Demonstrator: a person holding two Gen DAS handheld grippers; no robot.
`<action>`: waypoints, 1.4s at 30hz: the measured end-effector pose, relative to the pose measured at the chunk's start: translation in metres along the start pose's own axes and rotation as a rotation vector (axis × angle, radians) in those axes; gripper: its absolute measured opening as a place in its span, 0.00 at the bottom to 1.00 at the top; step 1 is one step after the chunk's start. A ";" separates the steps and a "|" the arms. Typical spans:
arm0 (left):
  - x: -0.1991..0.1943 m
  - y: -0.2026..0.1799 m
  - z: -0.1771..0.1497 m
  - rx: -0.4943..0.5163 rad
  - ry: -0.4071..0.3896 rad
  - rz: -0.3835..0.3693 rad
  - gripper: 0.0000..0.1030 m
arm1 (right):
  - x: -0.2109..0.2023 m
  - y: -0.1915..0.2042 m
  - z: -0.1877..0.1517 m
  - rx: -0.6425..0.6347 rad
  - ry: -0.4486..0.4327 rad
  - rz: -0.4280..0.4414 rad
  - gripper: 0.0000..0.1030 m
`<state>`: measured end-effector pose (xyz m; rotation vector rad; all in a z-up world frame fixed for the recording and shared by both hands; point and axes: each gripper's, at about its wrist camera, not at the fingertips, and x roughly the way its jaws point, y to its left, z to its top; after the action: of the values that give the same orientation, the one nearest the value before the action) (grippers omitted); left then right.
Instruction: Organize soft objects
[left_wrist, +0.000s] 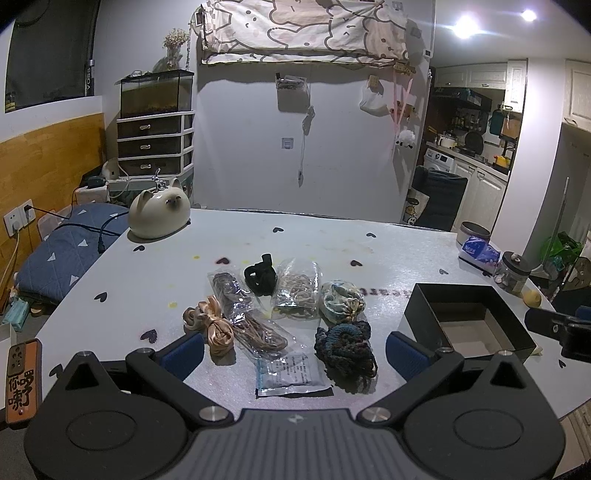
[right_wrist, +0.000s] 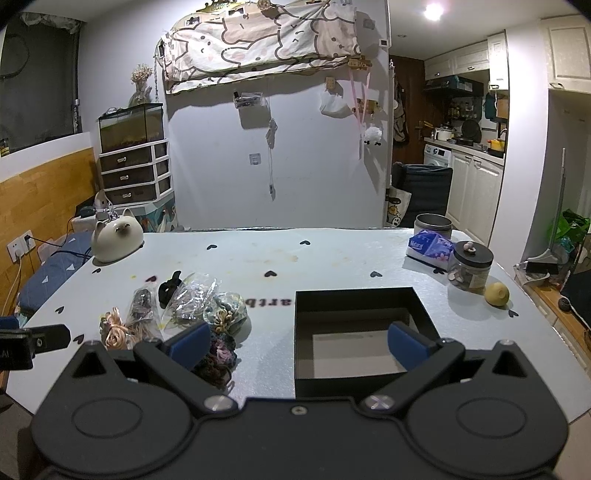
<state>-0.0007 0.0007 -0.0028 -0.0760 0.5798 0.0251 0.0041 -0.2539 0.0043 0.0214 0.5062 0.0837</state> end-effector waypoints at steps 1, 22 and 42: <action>0.000 0.000 0.000 0.000 0.000 0.000 1.00 | 0.000 0.000 0.000 0.000 0.000 0.000 1.00; 0.000 0.000 0.001 0.000 0.003 -0.001 1.00 | 0.004 0.005 0.000 -0.001 0.004 -0.001 1.00; 0.002 0.001 0.001 -0.001 0.005 -0.002 1.00 | 0.005 0.005 0.001 -0.003 0.006 -0.002 1.00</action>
<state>0.0011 0.0017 -0.0030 -0.0776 0.5844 0.0232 0.0084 -0.2484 0.0027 0.0175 0.5124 0.0826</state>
